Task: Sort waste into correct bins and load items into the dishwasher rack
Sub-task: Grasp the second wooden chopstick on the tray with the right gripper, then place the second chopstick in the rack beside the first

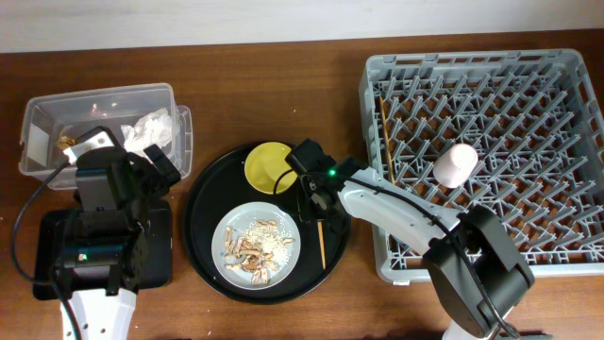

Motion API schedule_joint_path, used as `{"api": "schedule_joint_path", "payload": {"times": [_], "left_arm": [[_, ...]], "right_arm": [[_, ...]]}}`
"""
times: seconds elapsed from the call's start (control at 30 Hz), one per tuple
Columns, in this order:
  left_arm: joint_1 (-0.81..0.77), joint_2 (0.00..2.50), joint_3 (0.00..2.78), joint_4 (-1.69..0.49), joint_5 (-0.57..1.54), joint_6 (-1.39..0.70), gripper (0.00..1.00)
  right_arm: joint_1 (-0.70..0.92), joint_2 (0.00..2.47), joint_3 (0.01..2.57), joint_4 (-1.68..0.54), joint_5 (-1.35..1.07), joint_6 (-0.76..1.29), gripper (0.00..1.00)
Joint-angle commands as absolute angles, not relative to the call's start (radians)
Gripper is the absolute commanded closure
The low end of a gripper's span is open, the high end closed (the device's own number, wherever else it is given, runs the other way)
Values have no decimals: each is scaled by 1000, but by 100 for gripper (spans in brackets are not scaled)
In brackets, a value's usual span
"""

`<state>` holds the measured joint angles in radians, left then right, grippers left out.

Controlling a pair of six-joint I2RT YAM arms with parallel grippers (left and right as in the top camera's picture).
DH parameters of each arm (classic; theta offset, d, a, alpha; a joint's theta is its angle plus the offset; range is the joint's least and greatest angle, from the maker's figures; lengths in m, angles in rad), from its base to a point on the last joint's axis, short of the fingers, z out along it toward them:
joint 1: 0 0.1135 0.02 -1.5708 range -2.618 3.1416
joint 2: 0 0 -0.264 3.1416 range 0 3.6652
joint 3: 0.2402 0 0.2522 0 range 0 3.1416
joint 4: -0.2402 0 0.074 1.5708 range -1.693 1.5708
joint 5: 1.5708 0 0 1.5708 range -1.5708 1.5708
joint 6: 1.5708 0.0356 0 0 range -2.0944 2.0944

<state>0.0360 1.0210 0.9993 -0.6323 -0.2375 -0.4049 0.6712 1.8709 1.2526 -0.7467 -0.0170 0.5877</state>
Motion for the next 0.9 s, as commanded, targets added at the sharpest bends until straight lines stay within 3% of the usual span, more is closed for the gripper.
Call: {"api": "schedule_joint_path", "payload": {"times": [0.0, 0.4, 0.5, 0.63, 0.77, 0.87], "left_arm": [[40, 1017, 1004, -631, -248, -400, 1], [40, 1017, 1004, -631, -248, -400, 1], [40, 1017, 1004, -631, -248, -400, 1], [40, 1017, 1004, -631, -248, -400, 1], [40, 1017, 1004, -631, -248, -400, 1], [40, 1017, 1004, -631, -248, -400, 1]], "right_arm": [[674, 1875, 1243, -743, 25, 615, 70], [678, 2004, 1242, -691, 35, 616, 72], [680, 2000, 1243, -692, 33, 623, 96], [653, 1921, 1313, -788, 34, 622, 96], [490, 1706, 1493, -948, 39, 484, 96], [304, 1592, 1539, -942, 39, 311, 96]]}}
